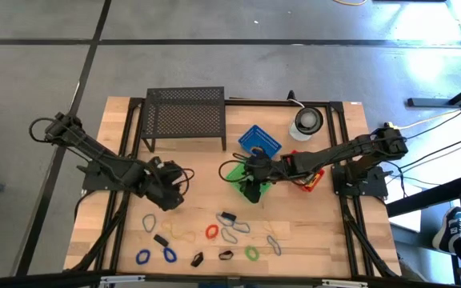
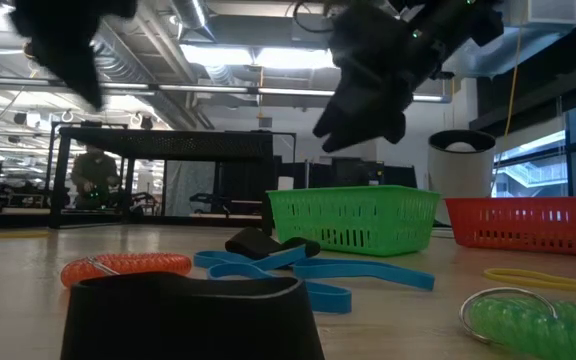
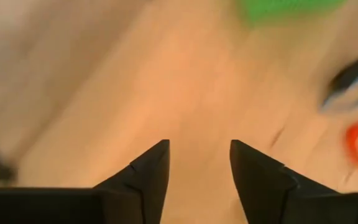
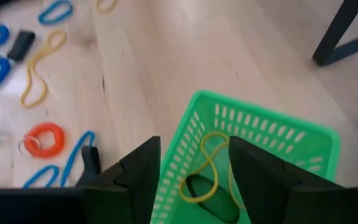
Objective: Pick & Place Office Desk Supplies
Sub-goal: Put the yellow rubber band into the green basket
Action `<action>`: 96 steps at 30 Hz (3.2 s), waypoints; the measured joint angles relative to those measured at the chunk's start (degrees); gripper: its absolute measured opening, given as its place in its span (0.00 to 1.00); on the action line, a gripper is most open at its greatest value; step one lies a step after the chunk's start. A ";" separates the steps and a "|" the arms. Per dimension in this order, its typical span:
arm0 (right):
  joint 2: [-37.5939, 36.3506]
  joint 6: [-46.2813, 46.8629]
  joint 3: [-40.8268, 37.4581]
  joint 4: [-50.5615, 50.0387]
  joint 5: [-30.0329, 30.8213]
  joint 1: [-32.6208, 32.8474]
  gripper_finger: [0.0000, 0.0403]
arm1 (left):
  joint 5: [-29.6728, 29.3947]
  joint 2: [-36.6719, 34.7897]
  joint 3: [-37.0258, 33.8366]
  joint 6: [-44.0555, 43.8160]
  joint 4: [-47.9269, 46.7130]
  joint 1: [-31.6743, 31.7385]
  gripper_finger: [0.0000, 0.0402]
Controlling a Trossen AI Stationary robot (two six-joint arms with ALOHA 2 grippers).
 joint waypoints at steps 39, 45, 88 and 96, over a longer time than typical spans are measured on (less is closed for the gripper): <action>-0.06 -6.08 0.00 3.04 4.08 0.42 0.45 | 21.50 -8.11 -32.51 -38.65 13.18 3.80 0.50; -0.06 -7.41 0.00 3.08 5.31 0.42 0.45 | 20.52 -7.93 -32.12 -36.70 12.61 3.77 0.38; -0.08 -7.39 0.02 8.82 5.65 0.44 0.45 | -16.31 -7.73 -17.55 39.15 63.60 3.82 0.00; -0.08 -9.09 0.02 9.16 2.80 0.44 0.45 | -17.84 -7.73 -17.55 41.57 65.52 3.82 0.00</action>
